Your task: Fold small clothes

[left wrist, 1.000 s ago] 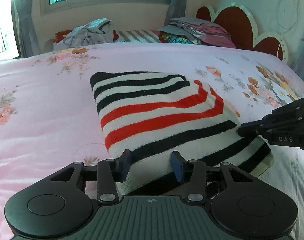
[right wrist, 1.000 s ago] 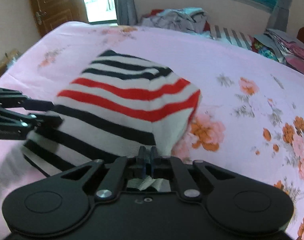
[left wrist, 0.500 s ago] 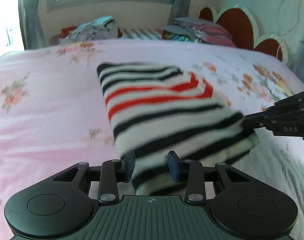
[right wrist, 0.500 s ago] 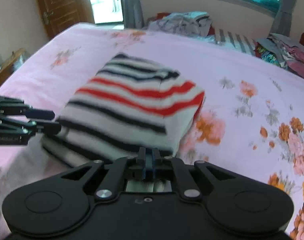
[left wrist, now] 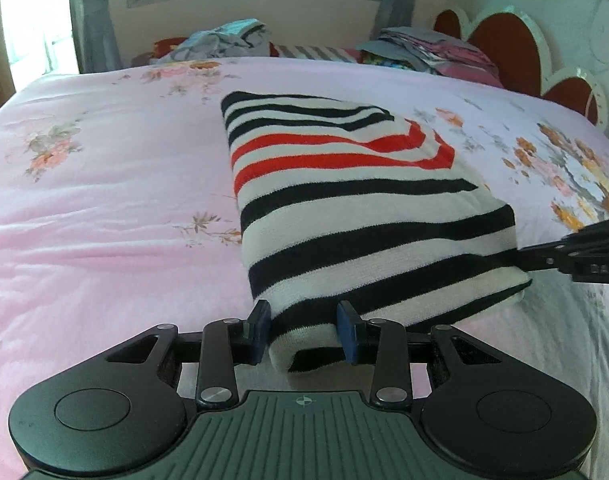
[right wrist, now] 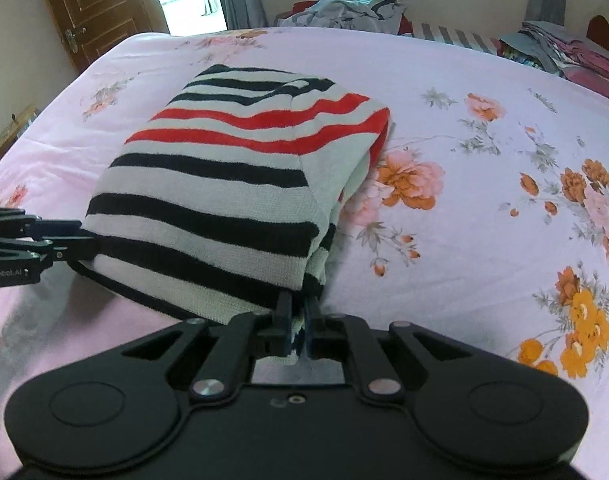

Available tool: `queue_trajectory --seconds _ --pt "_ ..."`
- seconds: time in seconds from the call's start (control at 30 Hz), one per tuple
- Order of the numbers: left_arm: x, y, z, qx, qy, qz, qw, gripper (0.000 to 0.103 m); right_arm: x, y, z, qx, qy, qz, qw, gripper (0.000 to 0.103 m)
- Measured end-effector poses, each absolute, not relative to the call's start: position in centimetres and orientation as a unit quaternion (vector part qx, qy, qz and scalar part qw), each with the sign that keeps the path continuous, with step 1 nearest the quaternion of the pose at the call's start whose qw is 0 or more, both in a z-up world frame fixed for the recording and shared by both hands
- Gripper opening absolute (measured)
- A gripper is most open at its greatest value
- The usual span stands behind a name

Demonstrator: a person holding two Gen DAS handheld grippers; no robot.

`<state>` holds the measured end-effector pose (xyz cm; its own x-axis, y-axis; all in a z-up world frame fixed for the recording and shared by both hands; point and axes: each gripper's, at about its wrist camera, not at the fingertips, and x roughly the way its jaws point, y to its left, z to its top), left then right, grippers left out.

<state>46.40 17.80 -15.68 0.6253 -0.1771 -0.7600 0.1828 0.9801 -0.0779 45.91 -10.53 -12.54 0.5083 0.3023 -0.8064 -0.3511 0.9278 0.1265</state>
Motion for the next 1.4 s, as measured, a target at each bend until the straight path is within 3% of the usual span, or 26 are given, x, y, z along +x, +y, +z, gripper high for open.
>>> queue_trajectory --seconds 0.13,0.27,0.3,0.33,0.37,0.4,0.43,0.77,1.4 --pt "45.0 17.3 -15.0 0.005 0.413 -0.084 0.907 0.036 44.1 -11.3 -11.0 -0.020 0.440 0.189 0.878 0.007" --pt "43.3 16.8 -14.3 0.000 0.405 -0.079 0.911 0.037 42.5 -12.0 -9.9 -0.020 0.428 0.181 0.885 0.015" --pt "42.9 16.6 -14.1 -0.002 0.403 -0.076 0.912 0.051 42.2 -12.1 -9.7 -0.022 0.424 0.175 0.888 0.025" --pt "42.3 16.4 -13.9 -0.004 0.396 -0.069 0.916 0.067 41.7 -12.4 -9.4 -0.021 0.417 0.165 0.894 0.048" --pt "41.6 16.2 -13.6 -0.001 0.383 -0.057 0.922 0.103 41.3 -12.6 -9.3 -0.020 0.410 0.158 0.898 0.064" --pt "40.8 16.0 -13.3 0.002 0.364 -0.047 0.930 0.103 40.7 -12.8 -9.1 -0.019 0.401 0.147 0.904 0.092" --pt "40.2 15.7 -13.0 0.008 0.354 -0.043 0.934 0.103 40.3 -13.0 -9.1 -0.021 0.396 0.136 0.908 0.103" --pt "34.3 13.3 -11.6 0.005 0.362 -0.040 0.931 0.103 34.4 -14.9 -8.5 -0.015 0.383 0.094 0.919 0.103" --pt "17.3 9.5 -3.9 0.008 0.287 -0.034 0.957 0.103 18.4 -17.8 -1.4 0.013 0.325 0.074 0.943 0.103"
